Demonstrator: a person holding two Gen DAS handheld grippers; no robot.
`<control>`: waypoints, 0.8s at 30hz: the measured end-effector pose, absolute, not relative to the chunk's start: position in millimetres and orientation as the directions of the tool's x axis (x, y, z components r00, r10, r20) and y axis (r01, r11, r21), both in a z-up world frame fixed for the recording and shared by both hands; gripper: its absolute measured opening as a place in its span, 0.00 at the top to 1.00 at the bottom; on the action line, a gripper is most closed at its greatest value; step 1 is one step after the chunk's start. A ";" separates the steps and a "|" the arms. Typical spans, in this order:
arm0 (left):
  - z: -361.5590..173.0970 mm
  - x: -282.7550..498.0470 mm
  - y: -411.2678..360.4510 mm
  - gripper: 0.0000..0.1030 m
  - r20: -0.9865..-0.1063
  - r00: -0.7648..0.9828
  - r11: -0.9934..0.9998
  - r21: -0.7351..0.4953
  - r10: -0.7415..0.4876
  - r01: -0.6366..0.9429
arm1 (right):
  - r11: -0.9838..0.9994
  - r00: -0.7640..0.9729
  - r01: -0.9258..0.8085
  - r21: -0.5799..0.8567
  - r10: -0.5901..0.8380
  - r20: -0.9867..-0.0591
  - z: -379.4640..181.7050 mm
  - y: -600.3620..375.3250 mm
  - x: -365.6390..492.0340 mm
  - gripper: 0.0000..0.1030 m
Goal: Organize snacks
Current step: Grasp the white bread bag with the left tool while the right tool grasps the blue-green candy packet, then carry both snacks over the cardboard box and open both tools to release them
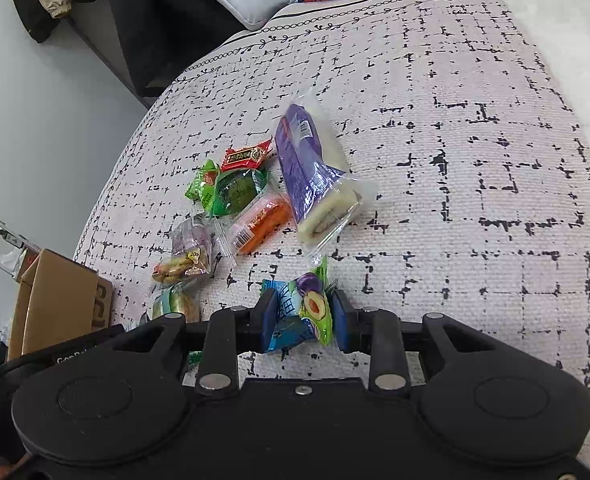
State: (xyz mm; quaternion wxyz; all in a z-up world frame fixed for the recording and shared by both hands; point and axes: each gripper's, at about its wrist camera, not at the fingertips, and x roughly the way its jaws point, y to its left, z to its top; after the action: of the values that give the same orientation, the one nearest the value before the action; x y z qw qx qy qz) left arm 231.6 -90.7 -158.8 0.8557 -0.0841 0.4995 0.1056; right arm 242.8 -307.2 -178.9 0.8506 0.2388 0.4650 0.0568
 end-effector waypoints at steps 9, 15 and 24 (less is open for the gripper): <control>-167.6 228.1 -72.8 0.19 -0.868 0.493 0.934 -0.121 0.065 -0.336 | 0.893 0.570 0.077 0.444 0.326 -0.754 -180.5 -297.1 249.5 0.60; -165.7 226.4 -74.9 0.44 -0.857 0.511 0.943 -0.118 0.061 -0.311 | 0.914 0.572 0.056 0.402 0.300 -0.763 -180.0 -292.6 249.0 0.63; -152.2 217.1 -76.9 0.51 -0.858 0.514 0.956 -0.141 0.012 -0.257 | 0.935 0.565 0.038 0.354 0.272 -0.779 -171.4 -289.0 242.5 0.73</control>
State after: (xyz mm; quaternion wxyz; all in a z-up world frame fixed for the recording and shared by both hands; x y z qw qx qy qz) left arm 217.1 -76.9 -152.2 0.8609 -0.1258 0.4867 0.0779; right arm 242.5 -289.0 -171.4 0.8685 0.1678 0.4616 0.0672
